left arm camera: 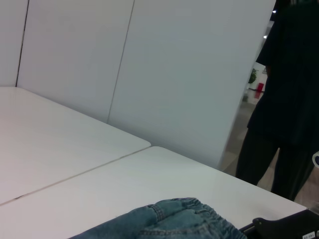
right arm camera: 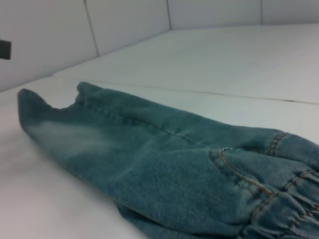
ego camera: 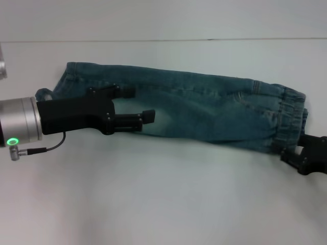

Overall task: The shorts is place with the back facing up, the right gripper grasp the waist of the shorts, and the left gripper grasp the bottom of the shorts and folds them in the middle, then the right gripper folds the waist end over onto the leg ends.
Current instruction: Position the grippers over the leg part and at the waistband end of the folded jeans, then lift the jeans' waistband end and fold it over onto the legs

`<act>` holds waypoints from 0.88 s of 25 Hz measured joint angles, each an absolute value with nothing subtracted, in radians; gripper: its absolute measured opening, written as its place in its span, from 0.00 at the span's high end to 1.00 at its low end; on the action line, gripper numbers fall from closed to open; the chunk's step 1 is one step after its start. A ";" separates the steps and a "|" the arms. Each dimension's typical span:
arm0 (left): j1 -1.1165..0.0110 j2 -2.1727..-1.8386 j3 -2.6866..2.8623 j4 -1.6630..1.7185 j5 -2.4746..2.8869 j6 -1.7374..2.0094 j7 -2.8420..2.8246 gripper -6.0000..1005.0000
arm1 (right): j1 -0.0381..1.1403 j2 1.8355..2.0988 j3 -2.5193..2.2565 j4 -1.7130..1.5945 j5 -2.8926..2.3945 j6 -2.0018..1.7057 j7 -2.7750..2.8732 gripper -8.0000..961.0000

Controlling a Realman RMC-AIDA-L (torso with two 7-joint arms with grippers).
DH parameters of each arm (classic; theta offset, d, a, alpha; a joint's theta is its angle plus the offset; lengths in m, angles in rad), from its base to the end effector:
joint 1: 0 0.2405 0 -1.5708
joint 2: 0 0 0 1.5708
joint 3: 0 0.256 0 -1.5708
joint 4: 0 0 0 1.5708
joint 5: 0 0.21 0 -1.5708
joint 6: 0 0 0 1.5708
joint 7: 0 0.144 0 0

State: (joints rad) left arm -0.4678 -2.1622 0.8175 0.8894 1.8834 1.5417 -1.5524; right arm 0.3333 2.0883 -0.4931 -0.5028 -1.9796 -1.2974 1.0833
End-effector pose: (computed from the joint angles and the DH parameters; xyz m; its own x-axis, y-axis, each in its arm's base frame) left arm -0.2248 0.3317 -0.0009 0.7561 0.3320 0.5640 0.4751 -0.8711 -0.1241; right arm 0.3647 0.2808 -0.0047 0.7482 -0.4014 -0.5283 -0.6446 -0.6283 -0.4355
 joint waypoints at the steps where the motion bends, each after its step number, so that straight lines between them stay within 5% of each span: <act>1: -0.468 -2.163 0.820 0.889 1.882 1.544 -1.552 0.08 | 0.330 2.088 -0.489 -0.508 -1.976 -1.297 1.085 0.31; 7: -0.484 -2.171 0.832 0.862 1.874 1.535 -1.549 0.08 | 0.315 2.088 -0.476 -0.550 -1.975 -1.309 1.097 0.56; 9: -0.498 -2.173 0.855 0.828 1.850 1.498 -1.541 0.08 | 0.313 2.088 -0.475 -0.563 -1.975 -1.323 1.099 0.81; 15: -0.540 -2.174 0.985 0.723 1.736 1.338 -1.470 0.08 | 0.304 2.089 -0.474 -0.609 -1.977 -1.372 1.109 0.94; 22: -0.557 -2.174 1.097 0.701 1.695 1.188 -1.368 0.11 | 0.277 2.089 -0.483 -0.706 -1.982 -1.438 1.161 0.94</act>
State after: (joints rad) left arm -0.5574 -2.1736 1.0974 0.7010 1.6948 1.1877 -1.3677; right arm 0.2768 2.0893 -0.4834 -0.7063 -1.9823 -1.4384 1.1606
